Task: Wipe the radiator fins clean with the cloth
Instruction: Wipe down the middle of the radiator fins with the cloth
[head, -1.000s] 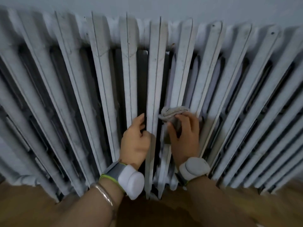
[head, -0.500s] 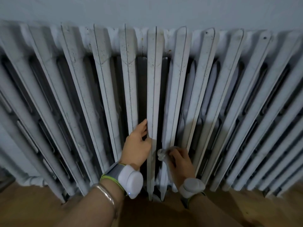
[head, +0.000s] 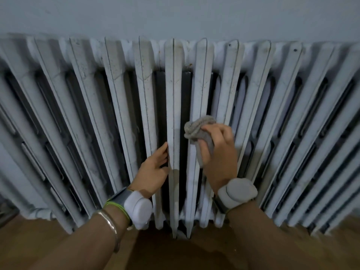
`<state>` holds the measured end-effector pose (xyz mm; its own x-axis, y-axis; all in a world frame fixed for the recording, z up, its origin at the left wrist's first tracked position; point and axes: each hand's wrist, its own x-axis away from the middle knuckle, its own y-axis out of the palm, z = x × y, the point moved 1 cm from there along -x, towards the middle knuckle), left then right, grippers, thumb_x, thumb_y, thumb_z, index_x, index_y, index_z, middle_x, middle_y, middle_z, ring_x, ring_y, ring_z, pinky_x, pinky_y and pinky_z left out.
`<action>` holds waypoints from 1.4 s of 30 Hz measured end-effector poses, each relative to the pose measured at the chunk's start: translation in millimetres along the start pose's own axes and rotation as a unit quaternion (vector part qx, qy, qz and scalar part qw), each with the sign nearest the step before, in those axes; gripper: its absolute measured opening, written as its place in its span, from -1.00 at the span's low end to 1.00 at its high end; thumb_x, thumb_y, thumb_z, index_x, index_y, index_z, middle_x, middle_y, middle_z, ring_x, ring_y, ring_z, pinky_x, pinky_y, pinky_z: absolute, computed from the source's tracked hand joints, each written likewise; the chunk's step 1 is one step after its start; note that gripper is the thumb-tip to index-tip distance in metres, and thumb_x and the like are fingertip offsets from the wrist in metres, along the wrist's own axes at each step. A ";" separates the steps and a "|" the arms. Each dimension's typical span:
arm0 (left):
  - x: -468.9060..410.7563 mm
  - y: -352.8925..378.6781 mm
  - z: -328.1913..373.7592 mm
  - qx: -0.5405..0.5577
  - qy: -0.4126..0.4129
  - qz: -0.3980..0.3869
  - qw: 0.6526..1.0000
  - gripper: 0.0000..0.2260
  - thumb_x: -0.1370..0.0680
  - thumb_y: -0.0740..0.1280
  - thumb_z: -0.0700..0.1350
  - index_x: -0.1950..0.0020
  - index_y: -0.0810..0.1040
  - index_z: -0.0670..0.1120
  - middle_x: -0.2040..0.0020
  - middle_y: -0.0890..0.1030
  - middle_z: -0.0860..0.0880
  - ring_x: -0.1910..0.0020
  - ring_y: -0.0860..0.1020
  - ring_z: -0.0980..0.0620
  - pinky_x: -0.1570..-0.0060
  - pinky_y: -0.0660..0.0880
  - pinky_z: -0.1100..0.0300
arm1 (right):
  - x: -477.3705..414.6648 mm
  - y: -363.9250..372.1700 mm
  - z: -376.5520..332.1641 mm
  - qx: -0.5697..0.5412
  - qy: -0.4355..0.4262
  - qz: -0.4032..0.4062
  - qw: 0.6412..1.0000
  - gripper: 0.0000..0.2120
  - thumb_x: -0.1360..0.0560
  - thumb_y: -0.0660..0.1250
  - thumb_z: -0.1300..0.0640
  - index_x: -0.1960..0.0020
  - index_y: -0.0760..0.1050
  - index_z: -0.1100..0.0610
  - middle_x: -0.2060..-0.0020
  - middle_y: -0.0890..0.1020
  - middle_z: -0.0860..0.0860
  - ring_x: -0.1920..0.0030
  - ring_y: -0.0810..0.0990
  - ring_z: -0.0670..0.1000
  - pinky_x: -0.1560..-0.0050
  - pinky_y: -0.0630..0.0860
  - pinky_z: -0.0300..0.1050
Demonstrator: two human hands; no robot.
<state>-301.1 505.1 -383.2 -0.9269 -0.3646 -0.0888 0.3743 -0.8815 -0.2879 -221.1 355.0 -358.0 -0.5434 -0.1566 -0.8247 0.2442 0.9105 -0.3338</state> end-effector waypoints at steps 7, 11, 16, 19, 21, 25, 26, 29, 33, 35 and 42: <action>-5.0 -4.3 -6.1 0.005 0.009 -0.023 1.000 -0.34 -0.52 0.14 -0.45 -0.52 0.15 0.07 -0.44 0.33 0.03 -0.42 0.30 0.09 -0.43 0.25 0.12 | 18.5 34.6 20.5 0.047 -0.010 -0.034 0.998 -0.81 -0.52 0.23 0.14 -0.11 0.48 0.12 -0.14 0.34 0.09 -0.07 0.46 0.22 -0.08 0.50 0.05; -5.6 -4.8 -10.5 0.010 0.008 -0.029 1.000 -0.33 -0.53 0.16 -0.43 -0.51 0.11 0.11 -0.44 0.33 0.02 -0.42 0.31 0.08 -0.43 0.24 0.11 | 57.5 44.6 39.6 0.080 -0.010 -0.050 0.996 -0.80 -0.43 0.36 0.33 -0.04 0.50 0.18 -0.07 0.45 0.20 -0.06 0.43 0.23 -0.06 0.50 0.03; -5.1 -3.6 -9.0 0.026 0.018 -0.036 0.999 -0.35 -0.54 0.16 -0.44 -0.53 0.08 0.02 -0.48 0.27 -0.01 -0.44 0.27 0.04 -0.44 0.22 0.10 | 89.3 57.2 58.2 0.093 0.010 -0.064 0.994 -0.77 -0.38 0.46 0.35 -0.01 0.54 0.21 -0.04 0.49 0.22 0.01 0.50 0.24 -0.01 0.51 -0.04; -7.5 -4.0 -9.0 0.027 0.020 -0.039 0.999 -0.36 -0.54 0.16 -0.43 -0.53 0.07 -0.01 -0.49 0.26 -0.03 -0.45 0.26 0.03 -0.45 0.21 0.09 | 99.7 60.9 65.3 0.093 0.003 -0.062 0.994 -0.85 -0.42 0.40 0.30 0.02 0.56 0.22 -0.03 0.45 0.14 0.04 0.50 0.21 -0.03 0.47 -0.08; -8.9 -4.1 -8.7 0.027 0.018 -0.042 0.999 -0.36 -0.54 0.16 -0.43 -0.53 0.07 -0.01 -0.49 0.24 -0.05 -0.46 0.25 0.02 -0.45 0.21 0.08 | 108.6 62.3 69.7 0.097 0.009 -0.080 0.992 -0.85 -0.43 0.35 0.24 0.01 0.57 0.22 -0.03 0.43 0.10 0.06 0.51 0.20 -0.02 0.46 -0.10; -7.2 -6.2 -5.7 0.003 0.022 -0.049 0.999 -0.39 -0.55 0.15 -0.42 -0.53 0.08 -0.04 -0.49 0.25 -0.07 -0.45 0.26 0.02 -0.43 0.20 0.18 | 129.2 64.9 77.9 0.107 0.064 -0.156 0.980 -0.85 -0.42 0.36 0.24 0.03 0.59 0.23 0.03 0.52 0.16 0.17 0.57 0.24 0.09 0.58 0.02; -5.8 -7.8 -4.4 -0.004 0.024 -0.046 0.999 -0.41 -0.55 0.15 -0.42 -0.52 0.11 -0.05 -0.47 0.28 -0.08 -0.44 0.28 0.01 -0.41 0.22 0.21 | 131.3 65.0 76.6 0.107 0.090 -0.172 0.975 -0.86 -0.42 0.39 0.27 0.03 0.60 0.24 0.04 0.53 0.18 0.18 0.58 0.25 0.11 0.58 0.02; -1.3 -16.1 -4.0 -0.039 0.031 -0.008 0.999 -0.53 -0.55 0.15 -0.40 -0.44 0.32 -0.12 -0.31 0.47 -0.12 -0.31 0.44 -0.02 -0.33 0.34 0.21 | 127.4 63.2 65.7 0.092 0.160 -0.195 0.963 -0.81 -0.42 0.42 0.33 -0.03 0.60 0.23 -0.01 0.53 0.17 0.09 0.58 0.22 0.04 0.41 -0.19; -2.2 -37.0 -7.9 -0.119 0.051 0.080 0.988 -0.78 -0.53 0.23 -0.30 -0.03 0.59 -0.05 0.05 0.63 0.02 0.01 0.59 0.04 -0.02 0.50 0.30 | 109.3 57.0 39.6 0.051 0.210 -0.179 0.960 -0.79 -0.46 0.40 0.24 -0.09 0.57 0.15 -0.02 0.46 0.02 0.03 0.49 0.02 0.15 0.25 -0.57; -1.9 -49.4 -8.9 -0.140 0.044 0.103 0.984 -0.83 -0.52 0.25 -0.23 0.09 0.59 0.00 0.14 0.65 0.06 0.10 0.60 0.04 0.02 0.54 0.18 | 94.6 53.2 18.2 0.029 0.196 -0.147 0.969 -0.81 -0.45 0.41 0.25 -0.05 0.56 0.13 0.04 0.44 -0.03 0.08 0.45 -0.05 0.16 0.26 -0.61; 2.4 -65.5 -12.7 -0.126 0.023 0.082 0.988 -0.68 -0.54 0.23 -0.25 -0.30 0.44 -0.11 -0.19 0.55 -0.08 -0.17 0.51 -0.04 -0.22 0.46 0.01 | 30.4 49.5 -33.4 -0.018 0.089 0.004 0.996 -0.80 -0.48 0.36 0.26 -0.09 0.50 0.12 -0.09 0.45 0.03 0.01 0.39 -0.20 -0.06 0.29 -0.59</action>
<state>-328.1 565.8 -376.6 -0.8569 -0.4768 -0.1958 0.5062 -0.7069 -0.4941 -252.4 408.0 -384.3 -0.6764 -0.0827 -0.7319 0.2208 0.9252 -0.3086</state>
